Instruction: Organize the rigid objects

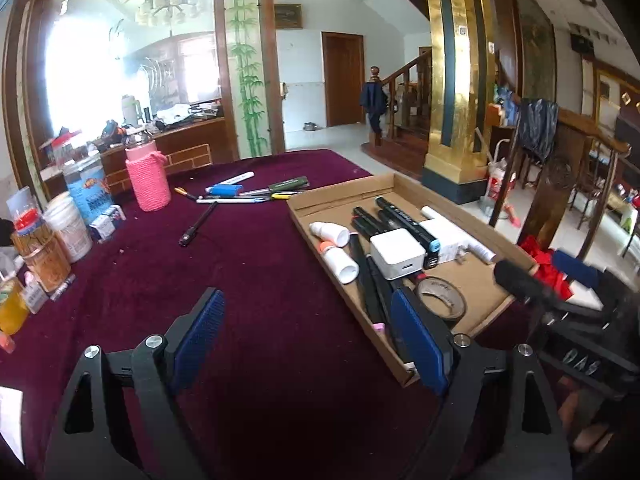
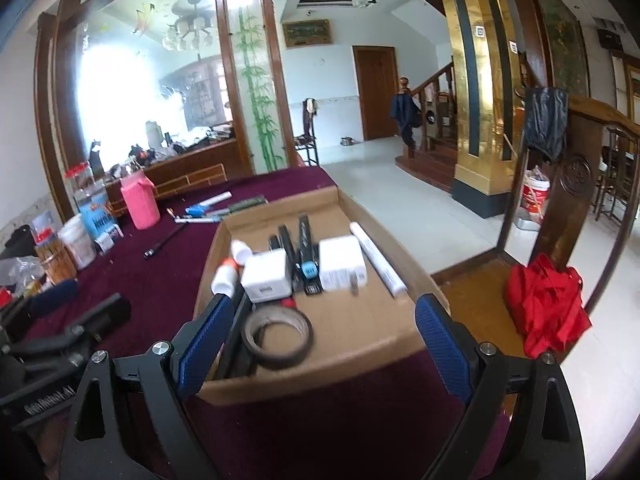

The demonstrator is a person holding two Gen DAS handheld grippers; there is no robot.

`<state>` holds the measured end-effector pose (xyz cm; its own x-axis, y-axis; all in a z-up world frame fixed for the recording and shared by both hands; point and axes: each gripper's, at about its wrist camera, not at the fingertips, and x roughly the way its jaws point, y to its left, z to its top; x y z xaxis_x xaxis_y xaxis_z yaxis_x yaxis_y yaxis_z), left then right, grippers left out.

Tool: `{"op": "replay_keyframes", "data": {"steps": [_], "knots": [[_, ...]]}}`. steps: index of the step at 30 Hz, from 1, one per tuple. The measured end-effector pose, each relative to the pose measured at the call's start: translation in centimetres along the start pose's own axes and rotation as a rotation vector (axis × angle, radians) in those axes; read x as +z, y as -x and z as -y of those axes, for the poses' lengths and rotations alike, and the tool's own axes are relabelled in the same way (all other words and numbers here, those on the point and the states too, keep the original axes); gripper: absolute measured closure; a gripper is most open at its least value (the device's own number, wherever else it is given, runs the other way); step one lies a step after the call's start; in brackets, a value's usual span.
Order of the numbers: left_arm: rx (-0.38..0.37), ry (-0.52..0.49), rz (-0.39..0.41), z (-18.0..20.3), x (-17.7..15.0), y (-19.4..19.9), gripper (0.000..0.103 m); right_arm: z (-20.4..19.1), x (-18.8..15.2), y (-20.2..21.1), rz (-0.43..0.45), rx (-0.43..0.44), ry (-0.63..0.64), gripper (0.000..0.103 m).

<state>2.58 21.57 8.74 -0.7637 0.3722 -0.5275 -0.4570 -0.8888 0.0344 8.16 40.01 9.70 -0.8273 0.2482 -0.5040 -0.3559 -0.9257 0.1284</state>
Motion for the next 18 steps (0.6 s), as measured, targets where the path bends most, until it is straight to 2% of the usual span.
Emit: {"op": "replay_keyframes", "data": {"steps": [9, 14, 18], "knots": [[-0.050, 0.029, -0.033, -0.2, 0.3, -0.1, 0.018, 0.5, -0.3, -0.2, -0.019, -0.041, 0.009, 0.014], [0.022, -0.021, -0.006, 0.6, 0.3, 0.3, 0.018, -0.2, -0.5, -0.3, -0.025, -0.057, 0.036, 0.014], [0.046, -0.040, 0.000, 0.8, 0.2, 0.4, 0.018, -0.5, -0.5, -0.3, -0.022, -0.068, 0.055, 0.014]]}}
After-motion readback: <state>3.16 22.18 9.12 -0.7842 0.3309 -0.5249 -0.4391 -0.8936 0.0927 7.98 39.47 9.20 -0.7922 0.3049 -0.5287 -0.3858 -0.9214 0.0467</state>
